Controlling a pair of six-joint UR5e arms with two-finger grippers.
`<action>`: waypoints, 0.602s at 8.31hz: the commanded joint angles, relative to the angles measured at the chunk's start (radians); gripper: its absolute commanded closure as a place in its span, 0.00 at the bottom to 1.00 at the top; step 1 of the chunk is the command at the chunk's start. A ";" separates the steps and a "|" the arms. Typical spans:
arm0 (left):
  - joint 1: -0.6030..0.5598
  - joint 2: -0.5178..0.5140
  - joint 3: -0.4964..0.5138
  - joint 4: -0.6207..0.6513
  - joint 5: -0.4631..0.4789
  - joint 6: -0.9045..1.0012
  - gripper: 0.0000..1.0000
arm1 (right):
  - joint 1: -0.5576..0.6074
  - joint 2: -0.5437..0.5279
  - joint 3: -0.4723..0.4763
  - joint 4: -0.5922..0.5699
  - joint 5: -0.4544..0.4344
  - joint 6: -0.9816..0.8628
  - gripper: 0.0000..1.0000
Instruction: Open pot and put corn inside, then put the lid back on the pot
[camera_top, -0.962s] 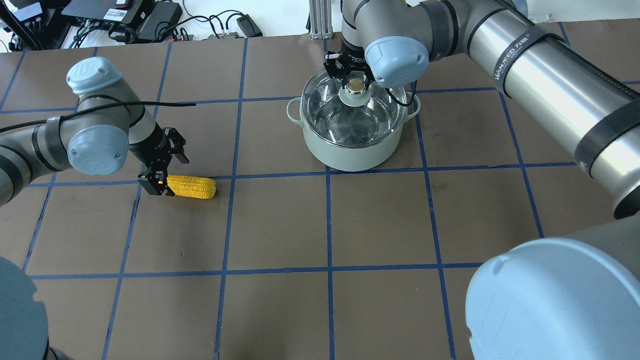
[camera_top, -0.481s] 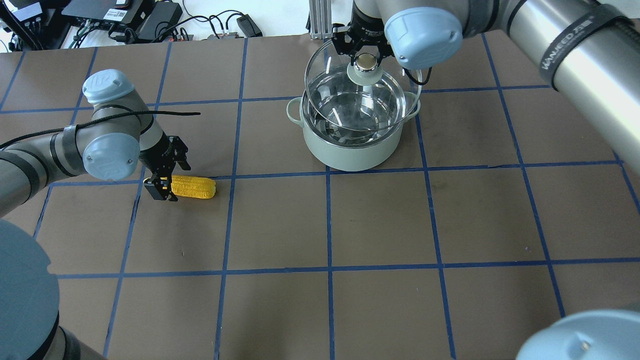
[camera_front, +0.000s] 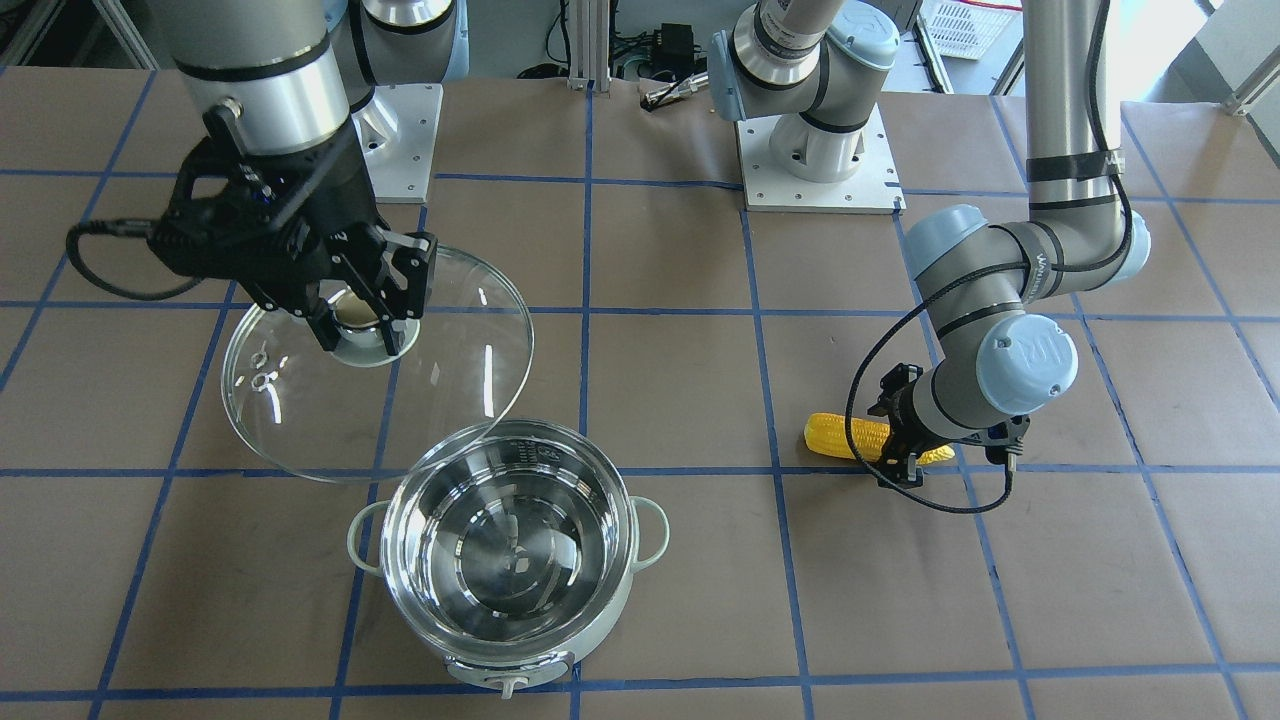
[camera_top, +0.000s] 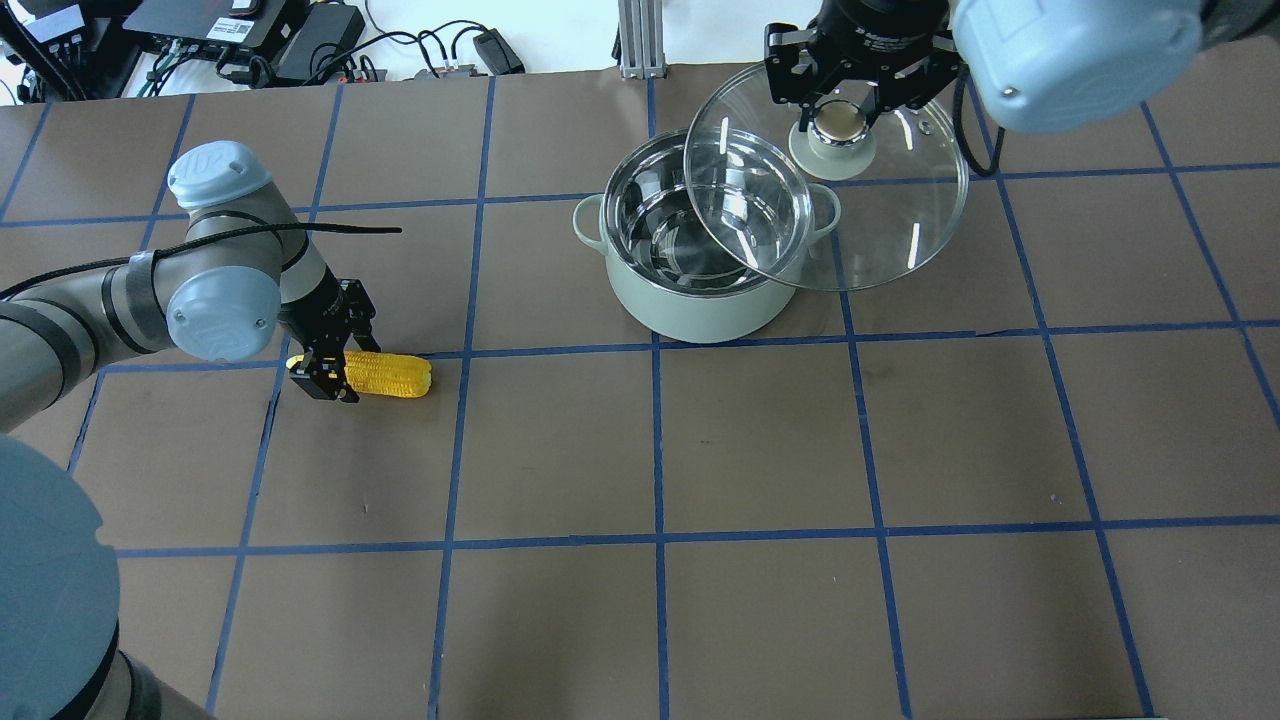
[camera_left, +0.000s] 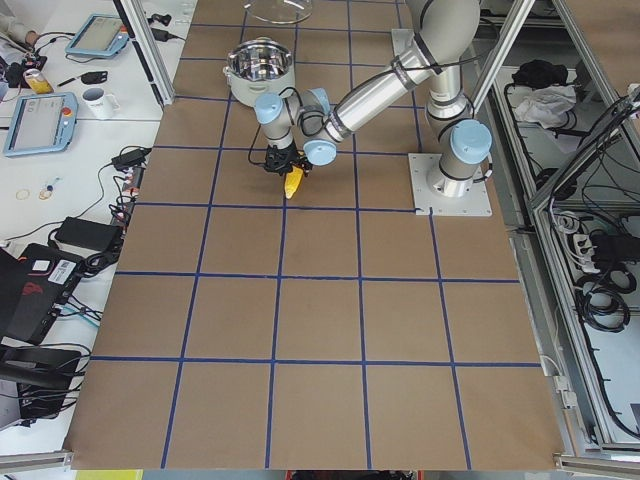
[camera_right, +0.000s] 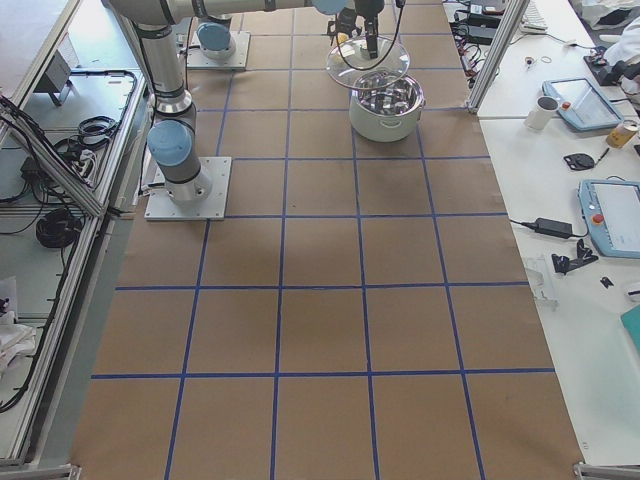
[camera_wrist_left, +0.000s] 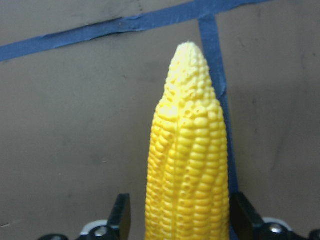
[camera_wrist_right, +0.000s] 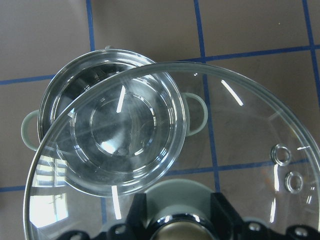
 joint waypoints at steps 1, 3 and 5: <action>0.000 0.001 0.004 -0.056 0.002 -0.002 0.91 | -0.010 -0.132 0.078 0.068 -0.013 -0.011 0.64; 0.000 0.032 0.010 -0.181 0.002 -0.002 1.00 | -0.008 -0.139 0.078 0.090 -0.001 -0.012 0.64; 0.000 0.079 0.090 -0.234 0.014 0.002 1.00 | -0.008 -0.140 0.078 0.098 -0.004 -0.014 0.64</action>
